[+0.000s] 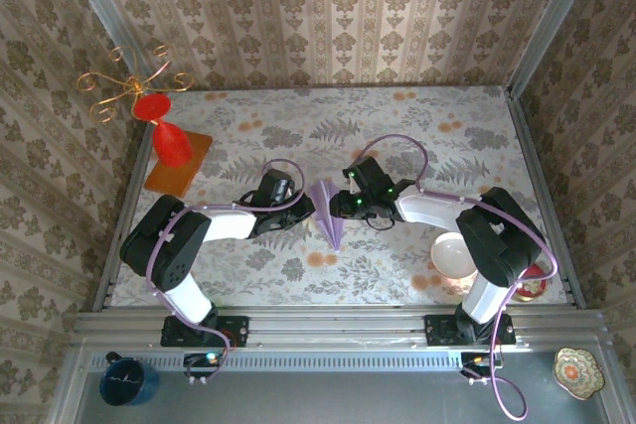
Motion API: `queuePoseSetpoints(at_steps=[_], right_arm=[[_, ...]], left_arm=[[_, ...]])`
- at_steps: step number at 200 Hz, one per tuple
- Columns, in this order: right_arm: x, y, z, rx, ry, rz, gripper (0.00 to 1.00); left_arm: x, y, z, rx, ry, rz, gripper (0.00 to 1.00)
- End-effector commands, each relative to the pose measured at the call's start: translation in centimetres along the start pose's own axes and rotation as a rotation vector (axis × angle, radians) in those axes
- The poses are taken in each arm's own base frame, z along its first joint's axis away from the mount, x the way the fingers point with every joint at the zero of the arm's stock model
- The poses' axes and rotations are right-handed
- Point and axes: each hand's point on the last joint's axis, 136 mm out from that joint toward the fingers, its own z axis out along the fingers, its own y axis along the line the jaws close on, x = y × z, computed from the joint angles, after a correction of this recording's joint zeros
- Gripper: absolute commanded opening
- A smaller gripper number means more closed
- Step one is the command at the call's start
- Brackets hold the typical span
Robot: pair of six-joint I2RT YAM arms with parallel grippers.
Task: Fold a paper plane with a square sheet of paper (pick it up from the middle)
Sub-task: Move the paper plane to the top-center of the table.
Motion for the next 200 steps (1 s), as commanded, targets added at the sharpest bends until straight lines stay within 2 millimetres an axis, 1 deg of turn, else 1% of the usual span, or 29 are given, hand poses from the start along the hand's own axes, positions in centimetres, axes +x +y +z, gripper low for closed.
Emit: queuePoseSetpoints(at_steps=[1,30,55,86,118,137,165,188,200], right_arm=[[0.8,-0.4,0.8,0.019,0.039,-0.014,0.34],[1.8,-0.6,1.1,0.017,0.073,0.000,0.39],[2.5,0.2,0.9,-0.030,0.098,0.007,0.42],[3.4,1.2,0.8,-0.059,0.121,-0.012,0.41],[4.3,1.2,1.3,-0.007,0.149,-0.072,0.42],[4.5,1.4,1.5,0.016,0.151,-0.104,0.46],[4.5,1.4,1.7,0.037,0.156,-0.125,0.48],[4.3,1.3,1.9,0.044,0.156,-0.125,0.48],[4.1,1.1,2.0,0.058,0.153,-0.123,0.47]], left_arm=[[-0.7,-1.9,-0.6,0.053,-0.020,0.027,0.02],[-0.8,-2.0,-0.7,0.055,-0.021,0.028,0.02],[-0.8,-1.9,-0.7,0.055,-0.022,0.026,0.02],[-0.9,-2.2,-0.9,0.062,-0.027,0.028,0.02],[-0.9,-2.7,-1.1,0.076,-0.023,0.026,0.02],[-0.9,-3.0,-1.2,0.087,-0.020,0.025,0.02],[-0.9,-3.3,-1.5,0.097,-0.020,0.024,0.02],[-0.9,-3.5,-1.5,0.103,-0.016,0.024,0.02],[-0.9,-3.5,-1.5,0.104,-0.015,0.024,0.02]])
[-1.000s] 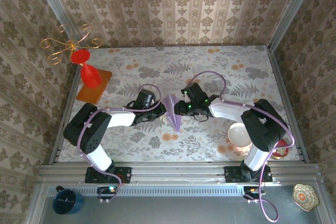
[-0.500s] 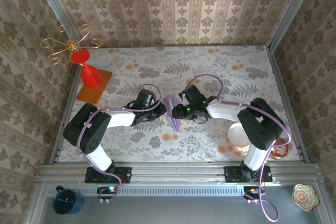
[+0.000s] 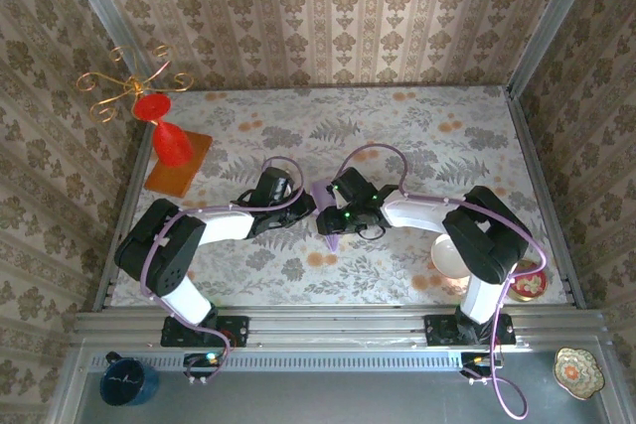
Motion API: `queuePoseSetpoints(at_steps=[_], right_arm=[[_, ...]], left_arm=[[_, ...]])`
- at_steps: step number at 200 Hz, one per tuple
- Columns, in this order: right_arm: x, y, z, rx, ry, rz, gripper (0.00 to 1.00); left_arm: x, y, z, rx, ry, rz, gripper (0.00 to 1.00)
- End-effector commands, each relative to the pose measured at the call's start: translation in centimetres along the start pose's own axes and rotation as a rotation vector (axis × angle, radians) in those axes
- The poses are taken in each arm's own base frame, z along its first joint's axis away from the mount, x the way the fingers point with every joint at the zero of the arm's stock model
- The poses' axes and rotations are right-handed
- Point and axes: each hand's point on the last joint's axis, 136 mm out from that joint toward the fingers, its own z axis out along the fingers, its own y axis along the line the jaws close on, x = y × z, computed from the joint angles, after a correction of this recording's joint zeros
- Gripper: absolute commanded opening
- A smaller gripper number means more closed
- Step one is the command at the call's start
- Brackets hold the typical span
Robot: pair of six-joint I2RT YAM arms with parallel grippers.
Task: Fold a paper plane with a square sheet of paper (pick it up from the middle)
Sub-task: Move the paper plane to the top-center of the table.
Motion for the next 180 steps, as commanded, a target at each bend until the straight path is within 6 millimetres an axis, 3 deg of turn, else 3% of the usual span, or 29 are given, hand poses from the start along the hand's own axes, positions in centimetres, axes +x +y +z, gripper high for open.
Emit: queuePoseSetpoints(at_steps=[1,84,136,159,180], right_arm=[[0.0,-0.9,0.3,0.058,0.013,-0.014,0.47],[-0.6,-2.2,-0.2,0.143,-0.018,0.010,0.31],[-0.3,-2.2,0.9,0.140,0.012,0.038,0.28],[-0.6,-2.2,0.8,0.148,0.007,0.036,0.21],[-1.3,-2.6,-0.2,0.199,-0.008,0.016,0.15]], left_arm=[[-0.7,-2.1,-0.6,0.060,-0.014,0.014,0.02],[-0.8,-1.8,-0.6,0.053,-0.015,0.013,0.02],[-0.7,-1.7,-0.7,0.047,-0.016,0.012,0.03],[-0.8,-1.3,-1.0,0.029,-0.022,0.010,0.07],[-1.1,-0.1,-1.9,-0.027,-0.045,0.013,0.19]])
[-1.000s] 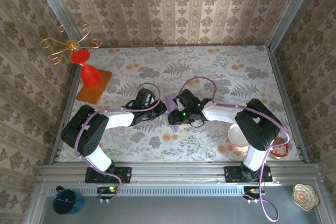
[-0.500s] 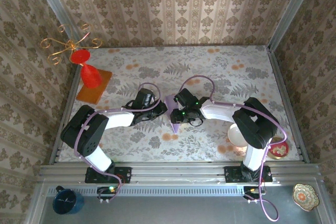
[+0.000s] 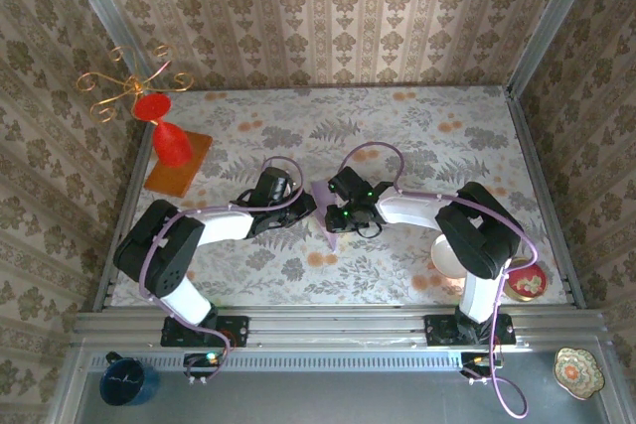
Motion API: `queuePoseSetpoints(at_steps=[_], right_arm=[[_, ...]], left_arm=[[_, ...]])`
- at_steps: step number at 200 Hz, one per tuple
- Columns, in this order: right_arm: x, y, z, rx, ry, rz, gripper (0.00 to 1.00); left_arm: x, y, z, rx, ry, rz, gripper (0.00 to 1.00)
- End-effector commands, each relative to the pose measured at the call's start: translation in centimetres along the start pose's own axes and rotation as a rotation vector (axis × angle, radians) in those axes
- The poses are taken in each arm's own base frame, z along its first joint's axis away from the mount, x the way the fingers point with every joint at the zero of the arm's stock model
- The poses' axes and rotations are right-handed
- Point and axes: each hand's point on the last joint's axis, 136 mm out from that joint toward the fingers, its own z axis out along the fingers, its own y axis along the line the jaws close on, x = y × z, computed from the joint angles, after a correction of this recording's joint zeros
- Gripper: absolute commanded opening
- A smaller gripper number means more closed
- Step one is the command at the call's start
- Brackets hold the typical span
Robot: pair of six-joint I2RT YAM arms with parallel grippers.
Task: Fold a paper plane with a square sheet of paper (pick it up from the middle)
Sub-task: Move the paper plane to the top-center of the table.
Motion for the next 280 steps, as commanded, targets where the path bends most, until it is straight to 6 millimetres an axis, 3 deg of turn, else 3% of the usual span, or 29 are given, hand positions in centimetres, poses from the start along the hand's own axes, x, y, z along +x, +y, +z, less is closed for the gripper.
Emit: queuePoseSetpoints(at_steps=[1,47,71,102,172,226,280], right_arm=[[-0.9,-0.8,-0.7,0.077,-0.012,-0.010,0.14],[-3.3,-4.5,-3.5,0.242,-0.037,-0.038,0.11],[-5.0,-6.5,-3.5,0.301,-0.011,-0.020,0.11],[-7.9,-7.7,-2.6,0.346,0.003,-0.013,0.11],[-13.2,-10.2,-1.1,0.461,-0.025,-0.009,0.15],[-14.6,-11.4,0.4,0.456,-0.015,0.010,0.20],[-14.2,-12.0,1.4,0.453,0.011,0.017,0.31]], left_arm=[[-1.1,0.2,-1.6,-0.035,-0.049,0.011,0.20],[-1.9,3.7,-5.6,-0.230,-0.122,0.062,0.41],[-2.1,5.2,-7.4,-0.311,-0.154,0.079,0.47],[-2.3,6.1,-8.7,-0.352,-0.178,0.084,0.53],[-2.2,7.1,-8.8,-0.388,-0.169,0.084,0.59],[-2.2,7.1,-8.6,-0.389,-0.163,0.085,0.60],[-2.2,7.3,-8.4,-0.392,-0.159,0.083,0.60]])
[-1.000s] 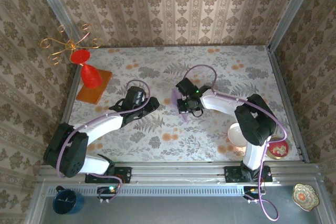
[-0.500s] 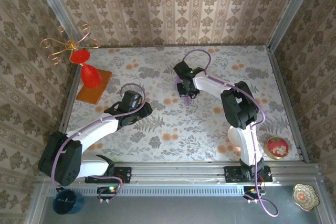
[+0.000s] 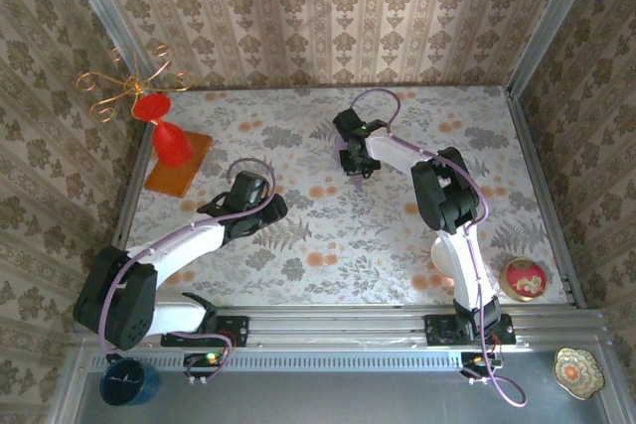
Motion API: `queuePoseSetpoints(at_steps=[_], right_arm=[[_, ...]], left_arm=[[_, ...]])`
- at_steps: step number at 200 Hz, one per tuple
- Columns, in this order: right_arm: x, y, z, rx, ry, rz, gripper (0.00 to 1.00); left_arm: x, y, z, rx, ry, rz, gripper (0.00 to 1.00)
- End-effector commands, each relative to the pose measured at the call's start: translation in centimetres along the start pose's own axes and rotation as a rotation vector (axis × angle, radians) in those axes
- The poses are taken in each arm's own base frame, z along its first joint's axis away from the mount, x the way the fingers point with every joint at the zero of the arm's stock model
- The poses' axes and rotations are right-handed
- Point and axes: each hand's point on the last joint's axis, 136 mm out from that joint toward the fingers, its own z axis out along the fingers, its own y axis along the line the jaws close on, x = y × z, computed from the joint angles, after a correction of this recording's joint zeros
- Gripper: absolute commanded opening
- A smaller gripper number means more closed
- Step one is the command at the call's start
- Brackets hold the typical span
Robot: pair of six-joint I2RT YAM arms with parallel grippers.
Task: Fold a paper plane with a square sheet of paper (pick it up from the middle)
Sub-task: Move the paper plane to the top-center of the table.
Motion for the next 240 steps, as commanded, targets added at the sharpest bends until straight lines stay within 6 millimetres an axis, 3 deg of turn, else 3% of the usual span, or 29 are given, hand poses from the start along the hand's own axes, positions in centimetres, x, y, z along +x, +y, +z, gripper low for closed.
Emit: queuePoseSetpoints(at_steps=[1,72,146,209,240], right_arm=[[0.8,-0.4,1.0,0.024,0.044,-0.015,0.31],[1.2,-0.8,2.1,0.052,0.055,-0.009,0.35],[-1.2,0.1,-2.8,-0.014,-0.041,0.001,0.32],[-0.3,0.5,-1.2,0.011,-0.009,-0.022,0.17],[-0.3,0.1,-0.8,0.073,-0.010,-0.049,0.14]], left_arm=[[0.2,0.8,0.3,-0.028,0.010,0.010,0.60],[0.1,0.7,0.3,-0.027,0.010,0.012,0.61],[0.1,0.7,0.5,-0.028,0.014,0.011,0.61],[0.1,0.7,0.5,-0.030,0.016,0.016,0.61],[0.2,0.8,0.6,-0.033,0.019,0.016,0.61]])
